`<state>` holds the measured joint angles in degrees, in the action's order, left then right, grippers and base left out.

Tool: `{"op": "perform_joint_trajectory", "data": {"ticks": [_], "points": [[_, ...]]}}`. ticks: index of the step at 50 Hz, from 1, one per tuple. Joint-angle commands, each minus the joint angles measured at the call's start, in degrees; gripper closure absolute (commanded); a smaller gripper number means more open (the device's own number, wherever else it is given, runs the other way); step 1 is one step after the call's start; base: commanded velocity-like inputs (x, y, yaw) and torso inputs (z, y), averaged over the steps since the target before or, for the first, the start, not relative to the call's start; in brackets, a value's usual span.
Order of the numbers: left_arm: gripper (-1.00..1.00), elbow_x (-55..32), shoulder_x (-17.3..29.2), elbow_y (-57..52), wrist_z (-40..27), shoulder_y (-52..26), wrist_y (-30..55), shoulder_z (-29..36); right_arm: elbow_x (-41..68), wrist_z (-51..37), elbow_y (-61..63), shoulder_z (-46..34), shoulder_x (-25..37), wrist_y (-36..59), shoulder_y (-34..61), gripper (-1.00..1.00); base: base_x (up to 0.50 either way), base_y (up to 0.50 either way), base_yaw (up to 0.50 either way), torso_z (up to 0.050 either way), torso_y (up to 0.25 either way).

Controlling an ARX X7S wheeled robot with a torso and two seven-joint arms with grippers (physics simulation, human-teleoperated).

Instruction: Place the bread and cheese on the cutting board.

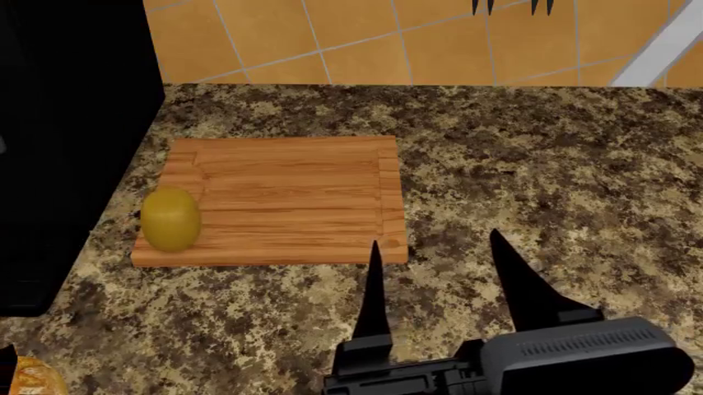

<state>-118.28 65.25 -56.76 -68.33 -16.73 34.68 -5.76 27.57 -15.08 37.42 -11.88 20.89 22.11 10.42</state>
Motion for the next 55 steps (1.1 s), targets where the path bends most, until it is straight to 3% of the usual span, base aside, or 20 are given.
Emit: {"op": "perform_joint_trajectory", "data": {"ticks": [1,16,26,44,55], "points": [[-1.0,0.8,-1.0,-2.0,0.1,7.8,1.5,-2.7,0.0,0.0,-0.3,-0.4,0.1,-0.2,0.2,-1.0,0.0,0.0,0.0,0.0,0.0],[-1.0,6.4,-1.2,-2.2,-2.1,8.4,5.6,-4.1,0.4,-0.2,-0.3,-0.6,0.3,-0.2,0.3,-1.0,0.0,0.0,0.0,0.0,0.0],[-1.0,11.0,-5.2,0.7,-0.7,6.8,9.2,1.3,0.6,-0.4,0.0,-0.7,0.6,-0.3,0.2,-1.0,0.0,0.0,0.0,0.0,0.0],[-1.0,19.4,-10.7,7.2,3.8,7.1,12.2,5.3,0.7,-0.5,-0.5,-1.1,0.7,-0.6,0.3,-1.0,0.0,0.0,0.0,0.0,0.0],[-1.0,21.8,-11.7,9.4,4.4,7.1,13.4,7.3,0.9,-0.5,-0.7,-1.2,0.9,-0.7,0.5,-1.0,0.0,0.0,0.0,0.0,0.0]]}}
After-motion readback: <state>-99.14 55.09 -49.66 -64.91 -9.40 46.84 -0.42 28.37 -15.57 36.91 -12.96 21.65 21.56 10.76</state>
